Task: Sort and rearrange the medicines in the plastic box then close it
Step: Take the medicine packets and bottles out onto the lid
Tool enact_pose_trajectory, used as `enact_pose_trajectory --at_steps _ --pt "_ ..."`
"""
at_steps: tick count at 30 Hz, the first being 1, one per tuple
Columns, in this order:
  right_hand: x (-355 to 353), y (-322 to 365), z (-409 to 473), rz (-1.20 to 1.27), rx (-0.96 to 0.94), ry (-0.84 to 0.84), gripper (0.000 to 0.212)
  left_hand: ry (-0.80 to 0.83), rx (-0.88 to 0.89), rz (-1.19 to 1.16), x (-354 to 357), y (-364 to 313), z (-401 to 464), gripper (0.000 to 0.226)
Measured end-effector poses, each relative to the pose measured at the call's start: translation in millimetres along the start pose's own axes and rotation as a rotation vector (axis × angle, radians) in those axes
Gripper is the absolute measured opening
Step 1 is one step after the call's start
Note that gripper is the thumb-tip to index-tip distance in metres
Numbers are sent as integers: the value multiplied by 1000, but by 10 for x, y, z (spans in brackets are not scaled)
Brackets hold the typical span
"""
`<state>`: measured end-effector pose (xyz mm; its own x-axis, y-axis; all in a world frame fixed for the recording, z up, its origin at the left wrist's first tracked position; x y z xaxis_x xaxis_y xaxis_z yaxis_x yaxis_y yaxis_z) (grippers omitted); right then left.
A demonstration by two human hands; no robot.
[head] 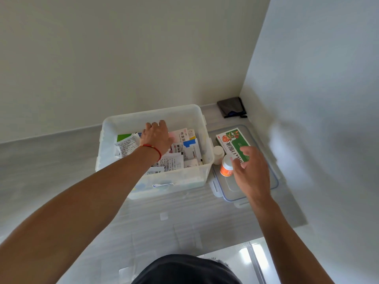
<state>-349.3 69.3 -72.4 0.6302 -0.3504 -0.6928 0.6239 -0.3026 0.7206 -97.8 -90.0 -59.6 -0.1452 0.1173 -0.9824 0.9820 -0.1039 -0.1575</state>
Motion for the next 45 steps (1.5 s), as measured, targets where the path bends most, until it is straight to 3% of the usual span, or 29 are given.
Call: enact_pose_trajectory --at_steps 5,11,13,16,18,20,23,29,34,40,45 --pt "7 -119 -116 107 18 11 31 -78 -5 -214 -134 -9 -49 37" --pt "-79 71 -181 322 -49 -20 21 -534 138 -612 -713 -206 -480 27" --pt "-123 268 -193 411 -115 -18 19 -464 110 -874 -791 -368 -630 32" --pt "-170 530 -186 654 -113 89 35 -201 82 -1167 -633 -672 -795 35" --pt "-236 553 -156 760 -95 77 33 -44 101 -1269 -475 -846 -887 35" --pt "-334 431 -131 716 -51 4 29 -5 150 -1168 -384 -906 -924 31" --pt "-490 81 -125 433 -9 -78 30 -83 194 -953 -379 -776 -955 18" --pt "-276 -519 -180 -102 -15 91 38 -285 198 -697 -487 -209 -1061 20" --pt "90 -568 -283 -187 -49 152 44 -354 174 -484 -541 172 -1186 24" --pt "137 -442 -334 -273 -59 103 54 -78 48 -400 -410 667 -1158 28" --pt "-146 86 -277 -175 -217 -161 30 179 -57 -493 -266 880 -1012 29"
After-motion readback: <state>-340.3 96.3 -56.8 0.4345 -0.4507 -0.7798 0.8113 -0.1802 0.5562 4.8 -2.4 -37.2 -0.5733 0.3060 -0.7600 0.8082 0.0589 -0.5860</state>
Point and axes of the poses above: each hand's wrist, its own z-axis towards the middle knuckle, its own x-axis out of the palm, y = z × x, the point moved 4 cm from there along z, towards the middle knuckle, and after that the axes turned 1 degree about -x, right-handed, at the moved point
